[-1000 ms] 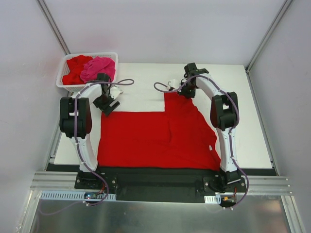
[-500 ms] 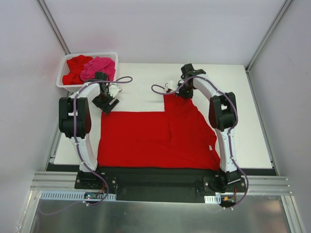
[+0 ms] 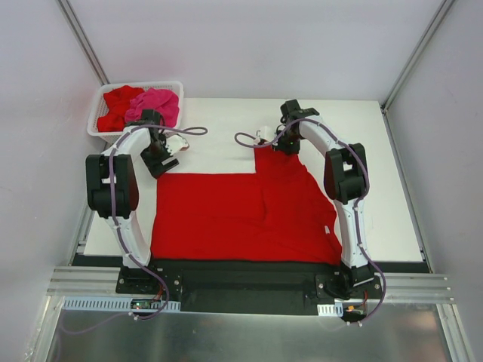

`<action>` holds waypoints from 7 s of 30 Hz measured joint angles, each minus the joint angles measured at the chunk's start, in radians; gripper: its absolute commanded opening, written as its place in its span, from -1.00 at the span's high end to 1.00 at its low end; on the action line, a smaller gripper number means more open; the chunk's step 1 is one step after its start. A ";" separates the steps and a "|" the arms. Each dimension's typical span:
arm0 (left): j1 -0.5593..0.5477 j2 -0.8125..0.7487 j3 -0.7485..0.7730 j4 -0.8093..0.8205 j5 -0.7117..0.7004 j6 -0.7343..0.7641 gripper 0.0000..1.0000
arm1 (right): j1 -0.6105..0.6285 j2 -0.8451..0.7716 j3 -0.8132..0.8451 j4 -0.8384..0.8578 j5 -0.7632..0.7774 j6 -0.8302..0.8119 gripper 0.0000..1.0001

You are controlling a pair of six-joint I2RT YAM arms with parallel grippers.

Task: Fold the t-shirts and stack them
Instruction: Grap the side of the flattened tshirt furthest away from the robot with both arms, then fold the other side of the tshirt into a rectangle

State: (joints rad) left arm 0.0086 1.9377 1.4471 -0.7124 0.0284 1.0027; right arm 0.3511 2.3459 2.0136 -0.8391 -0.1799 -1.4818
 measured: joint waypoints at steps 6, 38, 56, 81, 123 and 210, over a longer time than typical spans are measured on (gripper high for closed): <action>0.013 -0.039 0.014 -0.035 0.010 0.251 -0.56 | 0.002 -0.004 -0.013 -0.003 0.006 0.003 0.99; -0.002 -0.002 0.056 -0.150 0.152 0.462 -0.53 | 0.008 -0.027 -0.046 -0.015 0.067 0.060 0.99; -0.042 0.088 0.106 -0.161 0.146 0.463 -0.54 | 0.019 -0.027 -0.046 -0.030 0.072 0.095 0.98; -0.042 0.140 0.119 -0.166 0.043 0.420 -0.01 | 0.020 -0.030 -0.061 -0.032 0.067 0.113 0.98; -0.082 0.031 0.111 -0.169 0.020 0.313 1.00 | 0.020 -0.110 -0.098 -0.018 0.068 0.153 0.99; -0.106 -0.275 -0.162 -0.177 -0.118 0.273 1.00 | -0.014 -0.726 -0.439 -0.307 0.042 0.240 0.99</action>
State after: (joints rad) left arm -0.0971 1.6630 1.2854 -0.8890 -0.0898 1.2758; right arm 0.3367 1.6199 1.5742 -1.1461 -0.1379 -1.2415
